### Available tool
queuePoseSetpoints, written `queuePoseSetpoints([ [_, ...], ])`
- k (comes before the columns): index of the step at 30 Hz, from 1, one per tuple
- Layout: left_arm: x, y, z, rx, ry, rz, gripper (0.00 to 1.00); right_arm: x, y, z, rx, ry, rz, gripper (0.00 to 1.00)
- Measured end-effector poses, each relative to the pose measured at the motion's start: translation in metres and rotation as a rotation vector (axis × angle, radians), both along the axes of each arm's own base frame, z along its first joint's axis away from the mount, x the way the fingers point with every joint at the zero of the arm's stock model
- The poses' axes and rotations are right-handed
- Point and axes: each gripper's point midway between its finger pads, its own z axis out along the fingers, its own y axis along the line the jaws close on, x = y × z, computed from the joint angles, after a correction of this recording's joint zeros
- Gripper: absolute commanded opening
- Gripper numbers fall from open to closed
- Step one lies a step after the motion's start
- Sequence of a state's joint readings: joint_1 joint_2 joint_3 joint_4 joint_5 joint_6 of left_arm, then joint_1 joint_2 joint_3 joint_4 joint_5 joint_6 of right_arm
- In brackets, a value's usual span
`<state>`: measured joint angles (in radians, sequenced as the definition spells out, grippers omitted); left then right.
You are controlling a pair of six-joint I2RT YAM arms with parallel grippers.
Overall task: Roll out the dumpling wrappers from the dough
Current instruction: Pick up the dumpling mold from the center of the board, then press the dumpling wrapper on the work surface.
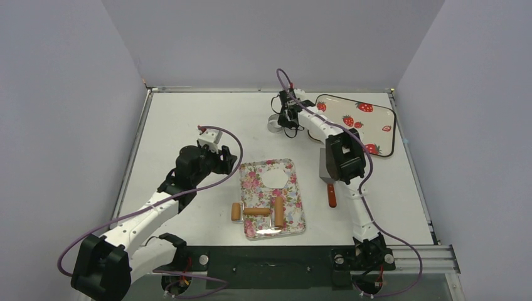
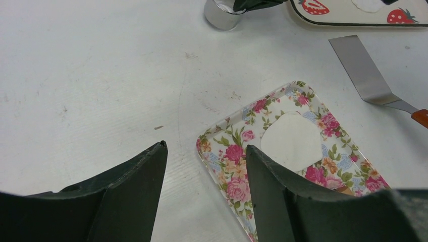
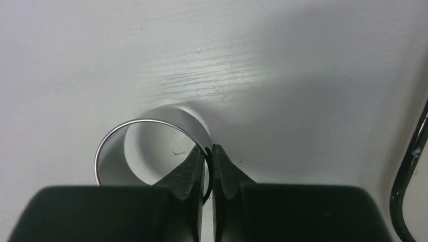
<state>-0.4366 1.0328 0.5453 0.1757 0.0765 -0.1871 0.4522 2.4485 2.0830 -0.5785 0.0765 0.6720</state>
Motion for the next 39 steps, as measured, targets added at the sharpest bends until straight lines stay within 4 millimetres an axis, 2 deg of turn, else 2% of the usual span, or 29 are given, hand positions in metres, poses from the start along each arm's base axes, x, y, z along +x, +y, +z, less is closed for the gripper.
queuePoseSetpoints([
  [5,0.002,0.003,0.000,0.002,-0.002,0.022,0.56,0.000,-0.008,0.003,-0.037,-0.020,0.007,0.00],
  [8,0.004,0.006,-0.003,-0.011,0.016,0.055,0.55,-0.011,-0.016,0.019,-0.077,-0.025,0.044,0.00],
  [10,0.007,0.005,-0.007,-0.032,0.052,0.076,0.47,-0.019,-0.020,0.043,-0.099,-0.049,0.087,0.00],
  [13,0.014,-0.003,-0.012,-0.077,0.129,0.097,0.46,-0.045,-0.023,0.098,-0.125,-0.120,0.175,0.00],
  [15,0.021,-0.012,-0.007,-0.125,0.179,0.099,0.46,-0.070,-0.017,0.137,-0.124,-0.184,0.239,0.00],
  [17,0.027,-0.023,0.004,-0.182,0.203,0.084,0.51,-0.101,-0.007,0.162,-0.117,-0.230,0.306,0.00],
  [19,0.033,-0.036,0.019,-0.244,0.213,0.055,0.52,-0.131,0.003,0.172,-0.108,-0.242,0.363,0.00],
  [21,0.035,-0.049,0.033,-0.296,0.216,0.027,0.52,-0.159,0.016,0.162,-0.104,-0.219,0.424,0.00],
  [23,0.035,-0.059,0.042,-0.326,0.218,0.000,0.53,-0.178,0.019,0.139,-0.118,-0.166,0.456,0.00],
  [25,0.032,-0.067,0.041,-0.333,0.228,-0.017,0.54,-0.192,0.014,0.112,-0.140,-0.099,0.462,0.00],
  [27,0.028,-0.076,0.034,-0.330,0.253,-0.031,0.54,-0.204,0.006,0.085,-0.161,-0.029,0.453,0.00],
  [30,0.020,-0.092,0.019,-0.312,0.288,-0.059,0.54,-0.212,0.005,0.065,-0.171,0.021,0.450,0.00],
  [35,0.006,-0.115,-0.010,-0.261,0.328,-0.084,0.52,-0.219,0.020,0.056,-0.150,0.017,0.471,0.00],
  [39,0.006,-0.108,-0.039,-0.206,0.353,-0.039,0.42,-0.228,0.023,0.043,-0.143,0.030,0.483,0.00],
])
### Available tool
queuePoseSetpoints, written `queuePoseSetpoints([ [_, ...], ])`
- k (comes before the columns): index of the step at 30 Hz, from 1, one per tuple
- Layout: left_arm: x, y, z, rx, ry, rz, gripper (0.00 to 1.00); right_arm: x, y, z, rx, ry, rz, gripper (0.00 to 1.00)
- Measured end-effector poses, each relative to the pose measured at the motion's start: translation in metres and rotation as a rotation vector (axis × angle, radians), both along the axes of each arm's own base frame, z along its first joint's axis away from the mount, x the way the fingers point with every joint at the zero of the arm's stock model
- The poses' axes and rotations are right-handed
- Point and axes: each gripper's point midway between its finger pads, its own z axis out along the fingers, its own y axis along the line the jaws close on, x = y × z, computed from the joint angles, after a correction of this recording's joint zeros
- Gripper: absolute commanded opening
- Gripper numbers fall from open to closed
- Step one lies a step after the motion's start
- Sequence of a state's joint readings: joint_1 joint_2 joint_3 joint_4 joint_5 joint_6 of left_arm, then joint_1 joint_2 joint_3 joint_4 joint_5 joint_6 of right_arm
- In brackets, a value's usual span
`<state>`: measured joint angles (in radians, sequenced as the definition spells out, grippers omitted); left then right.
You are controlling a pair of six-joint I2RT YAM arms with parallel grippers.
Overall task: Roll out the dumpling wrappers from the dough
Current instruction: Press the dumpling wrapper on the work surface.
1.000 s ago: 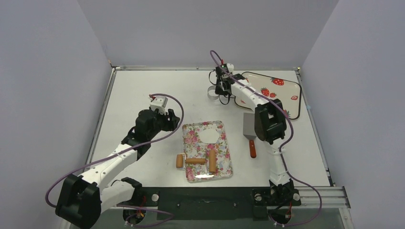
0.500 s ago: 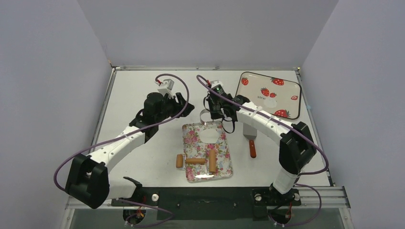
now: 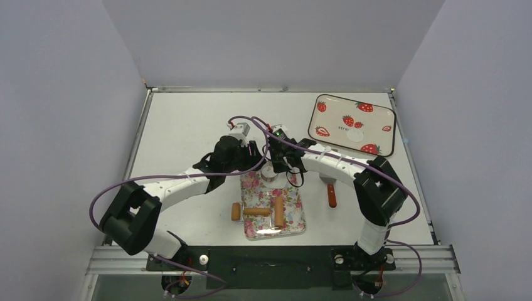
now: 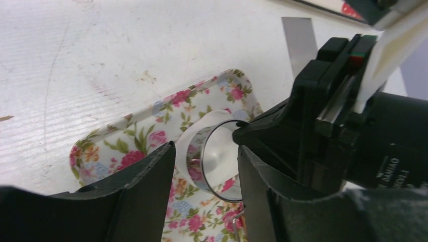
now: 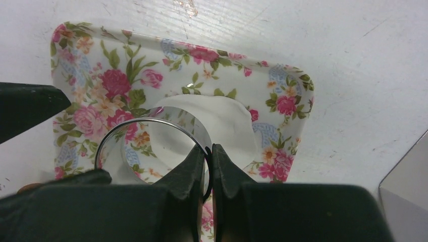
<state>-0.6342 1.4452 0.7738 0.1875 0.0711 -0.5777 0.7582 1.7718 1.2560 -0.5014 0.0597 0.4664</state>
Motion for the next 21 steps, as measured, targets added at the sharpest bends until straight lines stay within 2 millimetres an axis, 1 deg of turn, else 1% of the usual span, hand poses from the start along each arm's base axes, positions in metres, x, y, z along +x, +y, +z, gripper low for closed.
queuePoseSetpoints([
  [2,0.000,0.004,-0.011,0.027,0.007,0.011,0.40,-0.002,-0.001,-0.005,-0.007,0.009,-0.001,0.00],
  [4,0.001,0.005,-0.016,0.044,0.002,0.019,0.40,-0.002,-0.001,-0.007,-0.007,0.010,-0.002,0.00],
  [7,0.002,0.002,-0.016,0.047,-0.017,0.019,0.40,0.001,-0.001,-0.007,0.003,0.000,-0.009,0.00],
  [10,0.000,-0.002,-0.018,0.047,-0.027,0.011,0.40,0.000,-0.002,-0.011,0.003,0.006,-0.017,0.00],
  [17,-0.009,-0.009,-0.033,0.069,-0.019,-0.019,0.38,-0.006,-0.009,-0.021,-0.010,0.026,-0.031,0.00],
  [18,-0.009,-0.010,-0.035,0.072,-0.017,-0.020,0.38,-0.006,-0.009,-0.022,-0.011,0.027,-0.032,0.00],
  [21,-0.010,-0.011,-0.040,0.082,-0.015,-0.019,0.30,-0.005,-0.011,-0.023,-0.011,0.029,-0.038,0.00],
])
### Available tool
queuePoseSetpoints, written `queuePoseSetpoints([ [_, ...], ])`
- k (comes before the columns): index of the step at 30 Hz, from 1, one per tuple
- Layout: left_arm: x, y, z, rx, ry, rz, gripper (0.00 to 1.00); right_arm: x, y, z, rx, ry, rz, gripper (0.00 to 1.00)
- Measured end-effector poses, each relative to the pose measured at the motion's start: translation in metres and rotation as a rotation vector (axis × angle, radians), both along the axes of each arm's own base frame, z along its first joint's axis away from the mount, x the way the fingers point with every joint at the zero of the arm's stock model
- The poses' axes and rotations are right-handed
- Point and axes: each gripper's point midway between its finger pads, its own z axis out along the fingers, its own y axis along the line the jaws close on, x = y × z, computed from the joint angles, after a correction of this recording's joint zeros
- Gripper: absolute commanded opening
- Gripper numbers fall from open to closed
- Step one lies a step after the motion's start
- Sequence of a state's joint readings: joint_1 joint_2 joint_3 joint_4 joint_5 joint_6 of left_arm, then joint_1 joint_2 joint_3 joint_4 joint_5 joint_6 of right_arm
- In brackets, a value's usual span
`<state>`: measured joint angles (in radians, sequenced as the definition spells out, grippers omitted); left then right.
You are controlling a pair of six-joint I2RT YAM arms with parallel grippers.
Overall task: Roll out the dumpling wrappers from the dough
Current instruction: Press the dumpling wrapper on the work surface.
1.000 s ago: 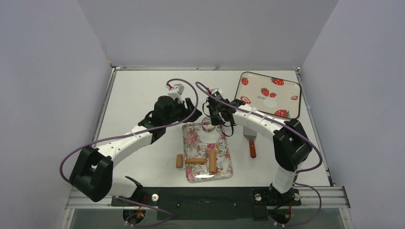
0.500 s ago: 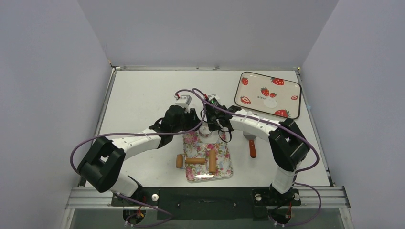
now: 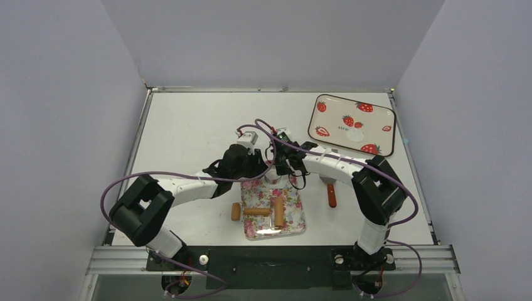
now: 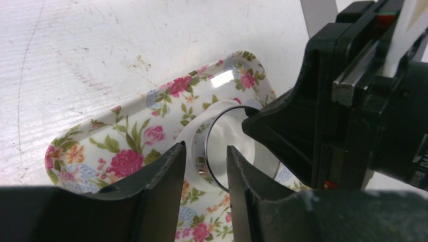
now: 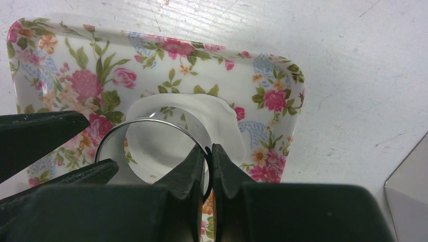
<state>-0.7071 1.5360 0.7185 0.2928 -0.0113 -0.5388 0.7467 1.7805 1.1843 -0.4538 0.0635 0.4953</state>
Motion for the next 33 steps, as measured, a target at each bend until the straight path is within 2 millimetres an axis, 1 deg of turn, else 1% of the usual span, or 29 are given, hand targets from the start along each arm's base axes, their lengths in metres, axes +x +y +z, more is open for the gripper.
queuePoseSetpoints([
  [4,0.002,0.000,-0.005,0.014,-0.004,0.013,0.27,0.000,-0.002,-0.002,-0.002,0.002,-0.004,0.00],
  [11,0.003,-0.003,-0.011,0.027,-0.013,0.018,0.26,0.004,-0.001,-0.001,0.007,-0.008,-0.009,0.00],
  [13,0.003,-0.005,-0.013,0.034,-0.020,0.022,0.20,0.005,-0.002,0.000,0.009,-0.010,-0.011,0.00],
  [14,0.002,-0.005,-0.014,0.039,-0.022,0.021,0.19,0.006,-0.002,0.000,0.010,-0.011,-0.013,0.00],
  [20,0.005,-0.007,-0.014,0.041,-0.042,0.030,0.18,0.008,-0.003,0.000,0.014,-0.015,-0.019,0.00],
  [22,0.005,-0.007,-0.014,0.041,-0.045,0.029,0.17,0.008,-0.003,-0.001,0.014,-0.014,-0.019,0.00],
  [26,0.003,-0.007,-0.017,0.047,-0.041,0.025,0.11,0.003,-0.005,-0.006,0.012,0.002,-0.014,0.00],
  [30,0.000,-0.007,-0.022,0.055,-0.034,0.019,0.09,-0.002,-0.008,-0.012,0.008,0.022,-0.018,0.00],
  [33,-0.001,-0.009,-0.024,0.053,-0.039,0.016,0.06,-0.003,-0.009,-0.013,0.006,0.025,-0.021,0.00],
])
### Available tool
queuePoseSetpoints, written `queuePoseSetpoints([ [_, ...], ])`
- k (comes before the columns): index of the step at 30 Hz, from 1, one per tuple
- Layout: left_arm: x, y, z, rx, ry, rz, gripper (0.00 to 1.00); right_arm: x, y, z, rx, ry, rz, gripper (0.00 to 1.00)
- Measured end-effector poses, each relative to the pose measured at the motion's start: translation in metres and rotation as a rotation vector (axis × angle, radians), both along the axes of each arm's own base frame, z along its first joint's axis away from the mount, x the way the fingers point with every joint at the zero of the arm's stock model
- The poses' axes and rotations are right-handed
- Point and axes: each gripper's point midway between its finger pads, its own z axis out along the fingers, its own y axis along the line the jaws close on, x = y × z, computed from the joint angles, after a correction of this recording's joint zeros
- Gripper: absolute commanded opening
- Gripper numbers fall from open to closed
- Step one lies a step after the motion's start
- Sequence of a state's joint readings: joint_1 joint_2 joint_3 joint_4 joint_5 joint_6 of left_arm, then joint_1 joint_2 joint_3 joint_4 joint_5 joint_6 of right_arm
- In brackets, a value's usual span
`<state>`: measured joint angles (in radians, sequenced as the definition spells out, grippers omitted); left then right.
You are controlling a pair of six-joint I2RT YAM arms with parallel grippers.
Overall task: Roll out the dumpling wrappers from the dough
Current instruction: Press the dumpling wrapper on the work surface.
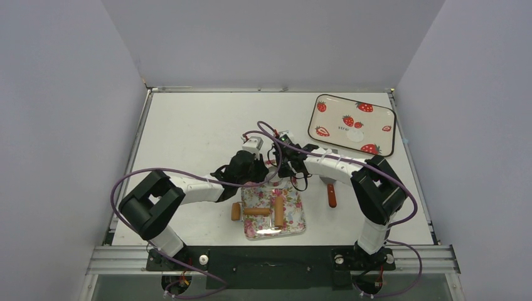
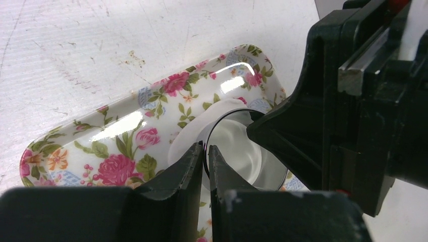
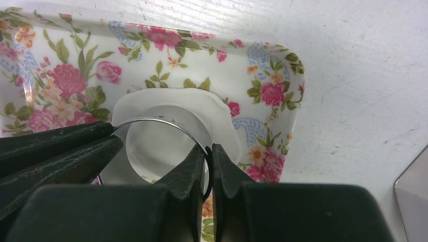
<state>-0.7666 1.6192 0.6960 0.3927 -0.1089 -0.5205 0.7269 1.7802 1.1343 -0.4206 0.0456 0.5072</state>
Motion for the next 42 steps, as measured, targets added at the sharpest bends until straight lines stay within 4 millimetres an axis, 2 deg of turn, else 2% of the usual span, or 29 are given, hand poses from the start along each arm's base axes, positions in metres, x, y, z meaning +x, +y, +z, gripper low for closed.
queuePoseSetpoints([
  [11,0.002,0.000,0.001,-0.002,-0.043,0.014,0.05,0.001,0.001,0.000,0.003,-0.003,0.000,0.00],
  [16,0.003,0.000,-0.004,0.003,-0.070,0.039,0.05,0.002,0.002,-0.006,-0.001,0.001,0.001,0.00],
  [24,0.005,0.003,-0.006,-0.001,-0.096,0.068,0.00,0.005,0.004,-0.008,0.007,-0.009,-0.002,0.00],
  [42,0.014,0.001,-0.014,-0.090,-0.048,0.183,0.00,0.010,0.004,-0.013,0.048,-0.025,-0.056,0.00],
])
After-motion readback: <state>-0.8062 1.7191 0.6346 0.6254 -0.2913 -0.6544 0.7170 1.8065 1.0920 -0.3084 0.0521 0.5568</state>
